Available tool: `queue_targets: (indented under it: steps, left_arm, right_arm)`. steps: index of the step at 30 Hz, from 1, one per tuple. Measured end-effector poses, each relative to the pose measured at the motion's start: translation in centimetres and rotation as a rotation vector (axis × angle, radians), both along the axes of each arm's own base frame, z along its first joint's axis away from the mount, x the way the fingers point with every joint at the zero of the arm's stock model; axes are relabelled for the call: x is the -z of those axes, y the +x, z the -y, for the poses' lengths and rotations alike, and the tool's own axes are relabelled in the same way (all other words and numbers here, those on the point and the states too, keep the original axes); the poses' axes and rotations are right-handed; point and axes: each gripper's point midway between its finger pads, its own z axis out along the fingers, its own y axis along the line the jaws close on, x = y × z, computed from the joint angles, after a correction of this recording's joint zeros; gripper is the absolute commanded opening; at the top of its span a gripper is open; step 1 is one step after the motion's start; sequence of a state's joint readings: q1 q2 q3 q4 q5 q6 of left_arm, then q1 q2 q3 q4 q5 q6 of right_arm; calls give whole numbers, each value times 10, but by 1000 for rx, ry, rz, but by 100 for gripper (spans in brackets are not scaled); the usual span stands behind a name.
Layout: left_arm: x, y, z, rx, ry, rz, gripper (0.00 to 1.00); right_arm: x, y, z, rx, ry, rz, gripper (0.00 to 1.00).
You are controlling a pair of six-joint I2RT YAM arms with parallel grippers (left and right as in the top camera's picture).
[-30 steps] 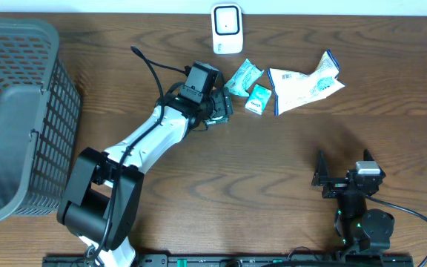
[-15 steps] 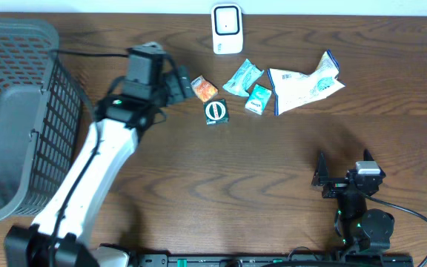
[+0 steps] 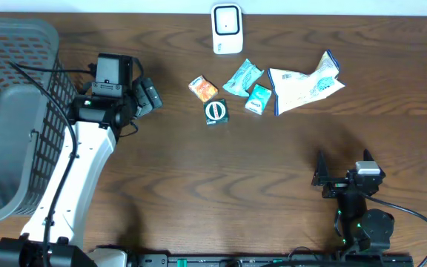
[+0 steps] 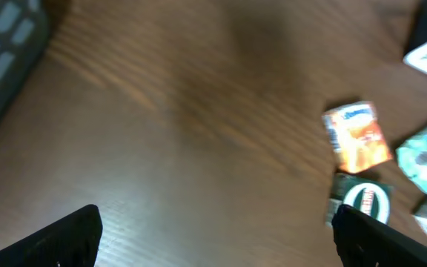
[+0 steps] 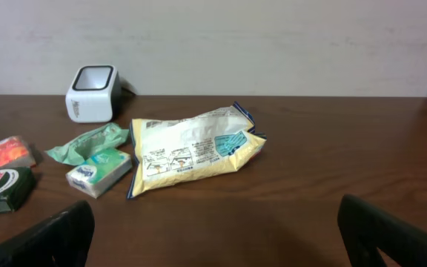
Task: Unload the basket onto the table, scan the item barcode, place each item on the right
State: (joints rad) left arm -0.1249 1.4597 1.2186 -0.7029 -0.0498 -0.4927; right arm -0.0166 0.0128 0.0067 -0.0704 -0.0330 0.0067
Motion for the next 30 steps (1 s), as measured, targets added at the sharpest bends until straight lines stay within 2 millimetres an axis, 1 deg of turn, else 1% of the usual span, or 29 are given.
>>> queue_targets:
  steps: [4, 14, 22, 30]
  left_arm:
    - [4, -8, -9, -23, 48, -37, 98]
    - [1, -19, -47, -127, 245, -62, 98]
    - [-3, -20, -61, -166, 309, -56, 98]
    - [-5, -32, -97, -264, 365, -94, 98]
  right_arm:
    - [0, 0, 0, 0, 0, 0, 99]
    - [0, 0, 0, 0, 0, 0, 99]
    - [0, 0, 0, 0, 0, 0, 99]
    - [0, 0, 0, 0, 0, 0, 99]
